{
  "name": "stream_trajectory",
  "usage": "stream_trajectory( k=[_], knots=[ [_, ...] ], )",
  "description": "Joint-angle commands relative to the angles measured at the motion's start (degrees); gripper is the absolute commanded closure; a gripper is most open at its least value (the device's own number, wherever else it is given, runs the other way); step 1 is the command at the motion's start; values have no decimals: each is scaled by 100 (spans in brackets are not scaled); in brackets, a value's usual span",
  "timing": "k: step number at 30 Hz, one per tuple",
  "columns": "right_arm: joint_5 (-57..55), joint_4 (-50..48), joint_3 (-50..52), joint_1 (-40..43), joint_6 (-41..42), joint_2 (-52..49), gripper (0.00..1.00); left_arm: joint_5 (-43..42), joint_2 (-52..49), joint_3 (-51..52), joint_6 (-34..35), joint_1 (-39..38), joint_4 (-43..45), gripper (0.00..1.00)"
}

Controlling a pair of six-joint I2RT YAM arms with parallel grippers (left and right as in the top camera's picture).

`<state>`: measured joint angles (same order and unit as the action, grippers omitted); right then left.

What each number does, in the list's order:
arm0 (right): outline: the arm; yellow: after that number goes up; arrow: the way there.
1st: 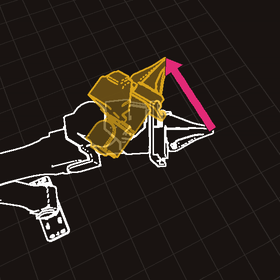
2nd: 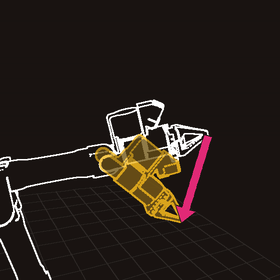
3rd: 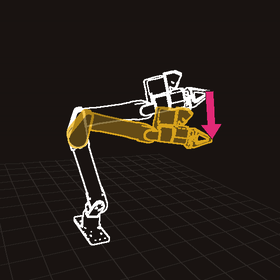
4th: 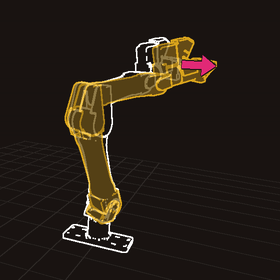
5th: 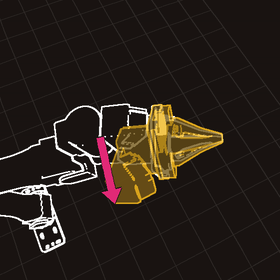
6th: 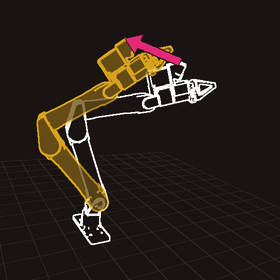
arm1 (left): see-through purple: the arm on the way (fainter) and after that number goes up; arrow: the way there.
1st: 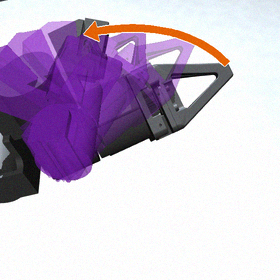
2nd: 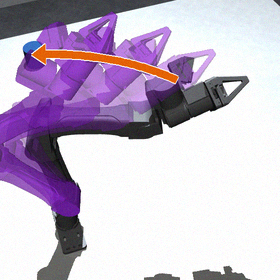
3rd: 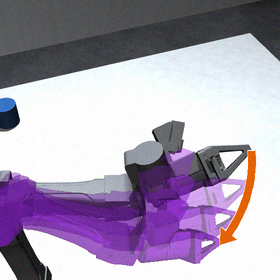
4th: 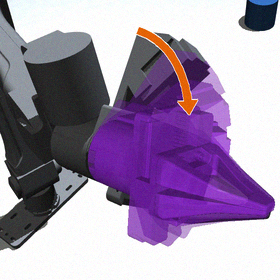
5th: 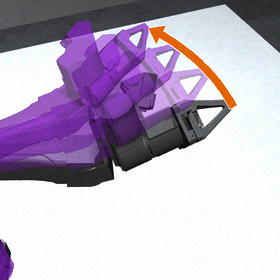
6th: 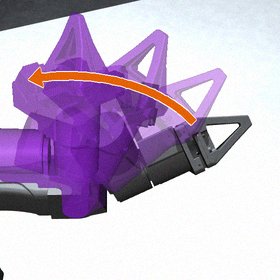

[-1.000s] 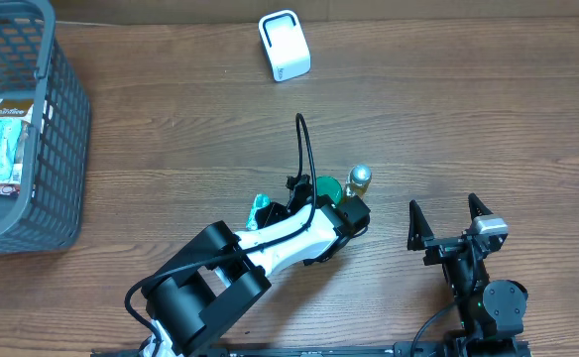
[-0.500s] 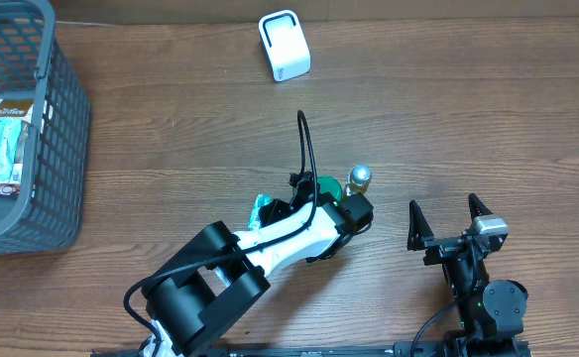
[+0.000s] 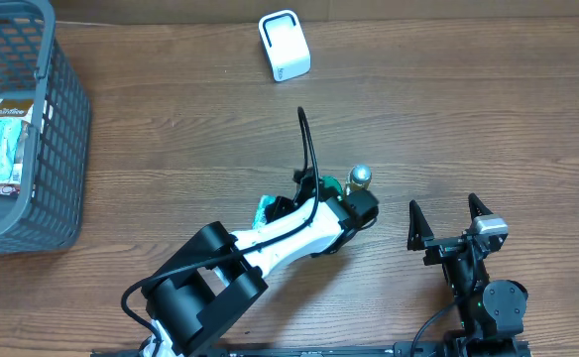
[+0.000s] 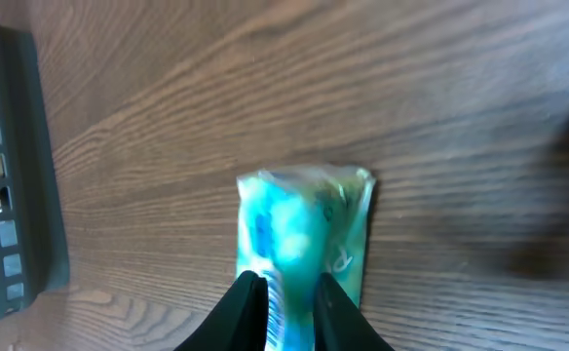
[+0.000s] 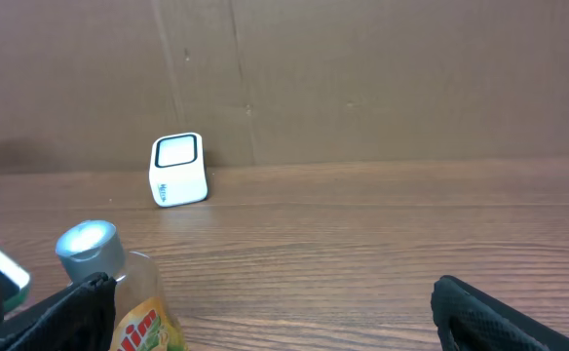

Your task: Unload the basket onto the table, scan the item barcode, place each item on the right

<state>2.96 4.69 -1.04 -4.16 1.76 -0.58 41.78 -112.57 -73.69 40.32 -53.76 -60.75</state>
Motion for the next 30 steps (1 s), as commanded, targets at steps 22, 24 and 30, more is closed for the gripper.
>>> stream_trajectory(
  k=[22,24,30],
  knots=[
    [-11,-20,59,-22,42,42,0,-1740,98,-1464,-824,675,-839,45],
    [-11,-20,59,-22,42,42,0,-1862,129,-1464,-848,774,-831,45],
    [-11,-20,59,-22,42,42,0,-2299,339,-1464,-960,1047,-778,44]
  ],
)
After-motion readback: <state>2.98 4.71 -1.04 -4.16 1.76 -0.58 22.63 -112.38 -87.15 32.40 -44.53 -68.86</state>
